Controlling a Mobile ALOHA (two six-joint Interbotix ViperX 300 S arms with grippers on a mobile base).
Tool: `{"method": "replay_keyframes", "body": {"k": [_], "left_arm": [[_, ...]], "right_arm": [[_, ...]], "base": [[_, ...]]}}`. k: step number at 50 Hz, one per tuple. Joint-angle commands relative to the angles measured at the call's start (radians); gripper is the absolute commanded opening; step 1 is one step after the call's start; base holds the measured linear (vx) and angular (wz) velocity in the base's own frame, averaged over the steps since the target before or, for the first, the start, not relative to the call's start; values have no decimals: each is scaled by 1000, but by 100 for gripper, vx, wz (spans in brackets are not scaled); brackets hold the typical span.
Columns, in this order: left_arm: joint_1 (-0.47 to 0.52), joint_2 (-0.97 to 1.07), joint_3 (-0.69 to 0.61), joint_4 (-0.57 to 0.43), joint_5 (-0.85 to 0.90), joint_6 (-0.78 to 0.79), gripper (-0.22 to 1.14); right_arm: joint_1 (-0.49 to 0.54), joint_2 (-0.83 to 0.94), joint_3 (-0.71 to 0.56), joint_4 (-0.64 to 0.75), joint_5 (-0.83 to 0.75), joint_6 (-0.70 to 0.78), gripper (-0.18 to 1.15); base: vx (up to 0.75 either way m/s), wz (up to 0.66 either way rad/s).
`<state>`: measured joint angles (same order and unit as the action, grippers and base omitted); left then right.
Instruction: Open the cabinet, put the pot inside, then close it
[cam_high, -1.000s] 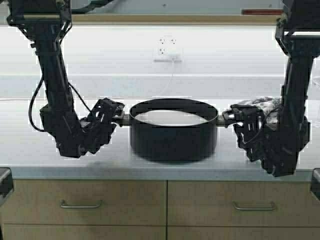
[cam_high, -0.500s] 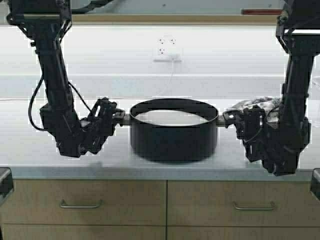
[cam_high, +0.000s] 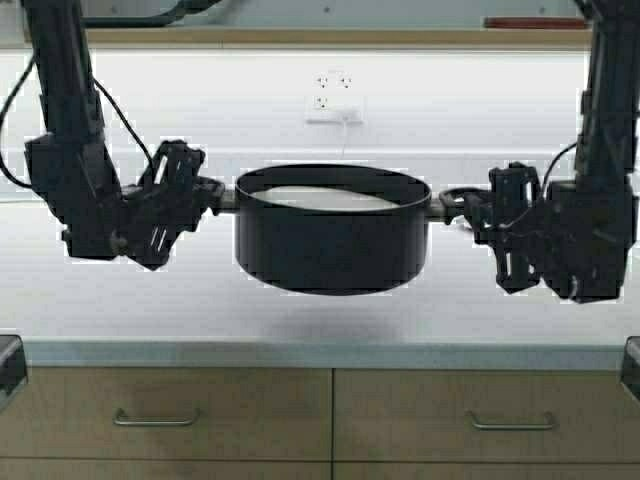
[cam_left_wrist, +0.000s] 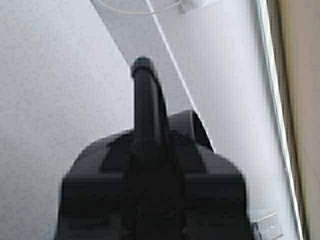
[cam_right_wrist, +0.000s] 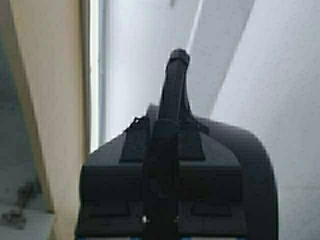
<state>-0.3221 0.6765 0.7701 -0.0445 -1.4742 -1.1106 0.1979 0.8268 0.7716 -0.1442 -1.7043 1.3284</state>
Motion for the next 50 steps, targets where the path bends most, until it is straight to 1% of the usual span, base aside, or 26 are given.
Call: {"method": "replay_keyframes", "body": {"k": [1, 6, 15, 22, 27, 36, 42, 50], "left_arm": [[-44, -189, 121, -35, -21, 72, 2], [-75, -273, 193, -87, -21, 95, 2], [-115, -403, 265, -104, -15, 98, 2], [-140, -515, 302, -123, 78, 98, 3], [-169, -603, 316, -161, 181, 118, 3], [-184, -762, 301, -179, 333, 206, 3], [-184, -879, 267, -184, 485, 230, 3], [-184, -1011, 210, -184, 641, 270, 3]], "right_arm": [[35, -198, 130, 8, -20, -94, 7], [52, -298, 204, 25, -18, -109, 7], [86, -474, 316, 44, 9, -115, 7], [117, -595, 364, 69, 81, -117, 7], [132, -676, 371, 74, 155, -117, 7], [158, -825, 348, 81, 316, -115, 7], [161, -933, 327, 83, 430, -114, 7], [170, -1097, 301, 81, 604, -120, 7]], "base": [[8, 2], [7, 0], [4, -1], [4, -1], [2, -1], [0, 0], [0, 0], [0, 0]]}}
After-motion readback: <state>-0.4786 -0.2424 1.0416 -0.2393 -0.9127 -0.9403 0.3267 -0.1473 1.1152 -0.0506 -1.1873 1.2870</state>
